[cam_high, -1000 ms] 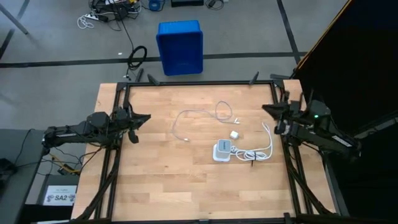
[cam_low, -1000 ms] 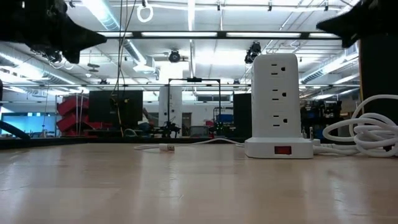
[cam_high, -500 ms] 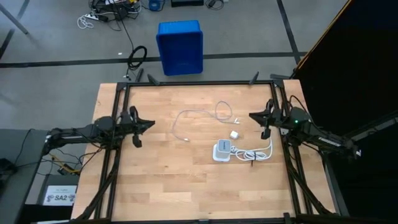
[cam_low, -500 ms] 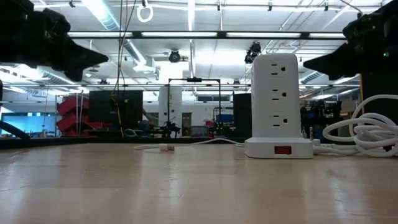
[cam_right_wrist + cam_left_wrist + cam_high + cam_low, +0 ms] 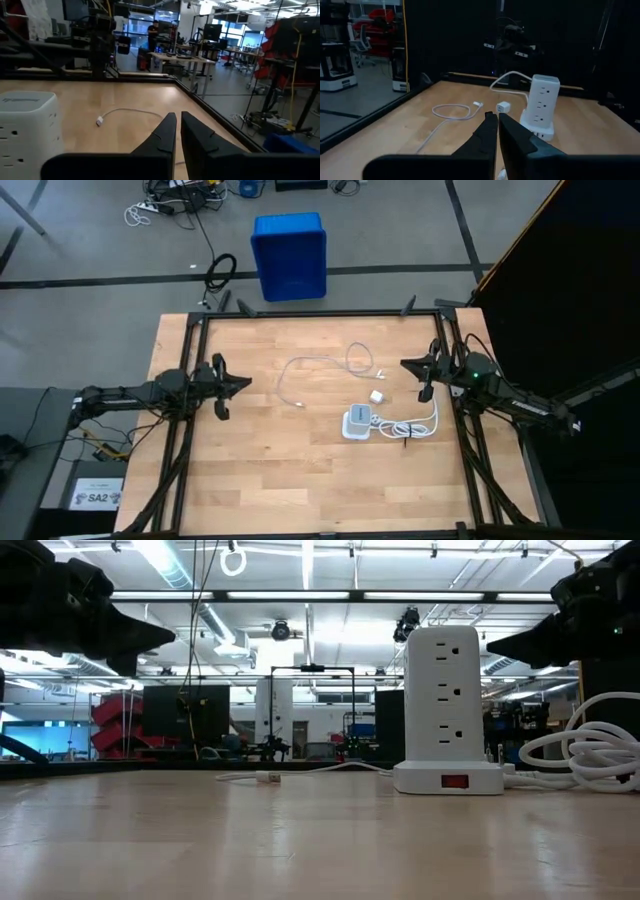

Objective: Insert USB
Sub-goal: Return to Home Position

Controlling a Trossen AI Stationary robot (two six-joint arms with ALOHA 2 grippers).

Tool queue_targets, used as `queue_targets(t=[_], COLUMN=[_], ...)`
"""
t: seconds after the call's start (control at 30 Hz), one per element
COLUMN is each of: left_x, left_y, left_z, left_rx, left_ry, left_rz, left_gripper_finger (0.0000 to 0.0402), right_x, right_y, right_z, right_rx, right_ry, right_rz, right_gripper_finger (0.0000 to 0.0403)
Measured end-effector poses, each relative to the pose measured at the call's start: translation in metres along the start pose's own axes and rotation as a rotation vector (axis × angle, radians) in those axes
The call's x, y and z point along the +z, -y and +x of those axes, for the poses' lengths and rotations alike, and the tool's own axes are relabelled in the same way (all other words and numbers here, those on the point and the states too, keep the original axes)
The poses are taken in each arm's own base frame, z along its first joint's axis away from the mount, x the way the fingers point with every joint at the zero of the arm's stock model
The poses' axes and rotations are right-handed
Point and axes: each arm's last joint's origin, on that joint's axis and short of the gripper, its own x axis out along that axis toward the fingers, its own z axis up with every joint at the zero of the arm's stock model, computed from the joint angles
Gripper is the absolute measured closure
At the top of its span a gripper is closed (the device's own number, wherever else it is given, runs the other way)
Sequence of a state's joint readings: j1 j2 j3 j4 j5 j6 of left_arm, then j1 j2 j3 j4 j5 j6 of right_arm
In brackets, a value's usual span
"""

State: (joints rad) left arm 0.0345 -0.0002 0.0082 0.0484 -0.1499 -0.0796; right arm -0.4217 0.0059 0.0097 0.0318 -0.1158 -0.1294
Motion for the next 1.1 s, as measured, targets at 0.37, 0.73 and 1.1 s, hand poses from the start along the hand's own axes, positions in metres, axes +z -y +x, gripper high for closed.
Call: queue_targets(t=[0.37,0.73,1.1], left_x=[0.0009,0.0008,0.0019], left_y=[-0.0005,-0.0006,-0.0004], left_z=[0.0000,0.0000,0.0000], left_rx=[0.021,0.021,0.020], left_ry=[0.010,0.010,0.022], left_rz=[0.048,0.047,0.045], left_gripper_finger=[0.0401,0.0401,0.0401], right_x=[-0.0001,-0.0001,0.0017], right_y=[0.0001,-0.0003,-0.0093], right_z=[0.0000,0.0001,0.0003], right_rx=[-0.003,0.000,0.093], right_ry=[0.001,0.003,0.021], right_rz=[0.020,0.021,0.025], right_gripper_finger=[0.0394,0.0399,0.0384])
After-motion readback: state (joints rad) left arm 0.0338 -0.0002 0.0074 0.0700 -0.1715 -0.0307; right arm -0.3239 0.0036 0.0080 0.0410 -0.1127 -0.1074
